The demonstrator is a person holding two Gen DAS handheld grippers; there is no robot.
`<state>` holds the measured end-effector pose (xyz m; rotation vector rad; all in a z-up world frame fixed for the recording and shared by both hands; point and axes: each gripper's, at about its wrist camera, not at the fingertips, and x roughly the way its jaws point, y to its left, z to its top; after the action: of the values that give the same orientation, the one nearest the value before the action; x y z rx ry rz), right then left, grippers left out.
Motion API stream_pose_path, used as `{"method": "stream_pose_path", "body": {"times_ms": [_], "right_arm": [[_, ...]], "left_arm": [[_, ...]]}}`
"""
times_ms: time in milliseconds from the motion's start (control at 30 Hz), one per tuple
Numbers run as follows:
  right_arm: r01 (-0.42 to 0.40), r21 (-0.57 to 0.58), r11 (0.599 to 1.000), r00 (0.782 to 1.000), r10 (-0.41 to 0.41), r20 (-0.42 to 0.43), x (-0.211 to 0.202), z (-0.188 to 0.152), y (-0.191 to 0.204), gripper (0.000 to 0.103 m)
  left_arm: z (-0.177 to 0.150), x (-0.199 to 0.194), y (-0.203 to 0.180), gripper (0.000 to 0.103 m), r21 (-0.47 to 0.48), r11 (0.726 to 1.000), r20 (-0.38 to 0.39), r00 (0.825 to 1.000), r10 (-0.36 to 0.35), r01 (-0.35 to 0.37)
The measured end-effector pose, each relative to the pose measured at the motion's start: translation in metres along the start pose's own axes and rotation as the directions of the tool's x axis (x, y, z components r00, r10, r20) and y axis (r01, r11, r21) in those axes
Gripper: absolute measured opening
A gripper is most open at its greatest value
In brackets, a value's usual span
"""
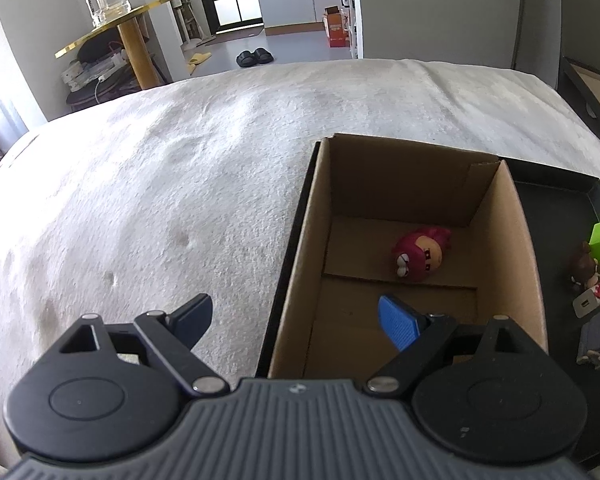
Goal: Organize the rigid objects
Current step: 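Grasp and lift the mug figure toward the box with the right gripper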
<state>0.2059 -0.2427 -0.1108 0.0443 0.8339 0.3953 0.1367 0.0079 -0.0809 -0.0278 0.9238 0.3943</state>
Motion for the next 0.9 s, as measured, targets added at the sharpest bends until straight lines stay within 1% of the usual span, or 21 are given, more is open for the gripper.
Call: {"method": "stream_pose_path", "body": {"times_ms": [333, 633, 900], "right_arm": [[-0.015, -0.037, 0.999, 1.000, 0.016, 0.025, -0.002, 0.013, 0.022, 0.037], [-0.048, -0.074, 0.996, 0.997, 0.053, 0.064, -0.004, 0.032, 0.053, 0.037], [-0.088, -0.114, 0.990, 0.991, 0.098, 0.086, 0.003, 0.052, 0.088, 0.037]], "left_arm": [[-0.003, 0.000, 0.018, 0.089, -0.026, 1.000, 0.004, 1.000, -0.005, 0.006], [-0.007, 0.000, 0.028, 0.089, -0.040, 0.999, 0.009, 1.000, -0.019, 0.020], [-0.011, 0.000, 0.029, 0.089, -0.046, 0.996, 0.015, 0.997, -0.077, 0.078]]}}
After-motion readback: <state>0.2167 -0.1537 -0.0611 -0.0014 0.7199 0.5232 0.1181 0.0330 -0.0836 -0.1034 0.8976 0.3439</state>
